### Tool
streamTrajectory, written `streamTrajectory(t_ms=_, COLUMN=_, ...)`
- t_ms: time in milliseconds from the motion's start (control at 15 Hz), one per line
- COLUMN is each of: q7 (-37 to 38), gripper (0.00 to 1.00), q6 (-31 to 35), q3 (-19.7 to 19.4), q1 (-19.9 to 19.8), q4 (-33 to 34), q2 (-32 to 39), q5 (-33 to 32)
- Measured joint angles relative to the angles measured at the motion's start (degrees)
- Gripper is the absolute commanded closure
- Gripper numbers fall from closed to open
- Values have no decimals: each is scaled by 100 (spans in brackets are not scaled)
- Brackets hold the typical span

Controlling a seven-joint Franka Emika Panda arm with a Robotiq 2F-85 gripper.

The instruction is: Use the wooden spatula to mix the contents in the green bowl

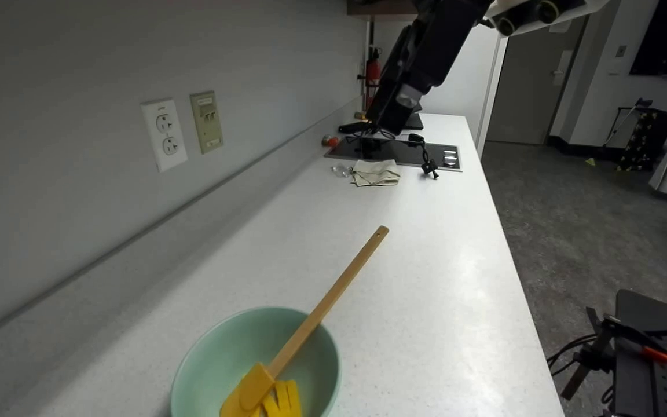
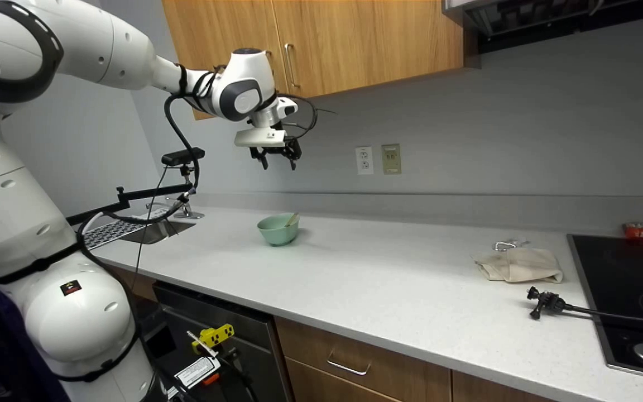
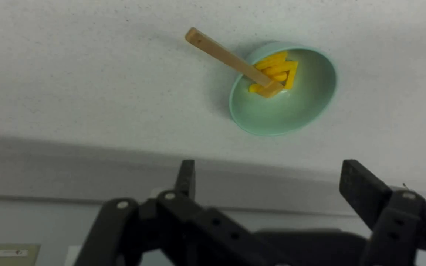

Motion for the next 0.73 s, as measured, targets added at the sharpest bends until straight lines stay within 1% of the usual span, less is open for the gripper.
streamTrajectory(t_ms=133, q7=28, gripper=0, q6=51, q3=10, q1=98, q4=-11, q2=-43, q5=177)
streamTrajectory(t_ms=267, q7=135, gripper=0, q6=101, q3=31, q1=154, q4=-20, q2=-69, q5=195)
streamTrajectory(t_ms=733, q7=175, gripper=0, q6=113, q3=36, q1=170, q4=-44, q2=-87, q5=195)
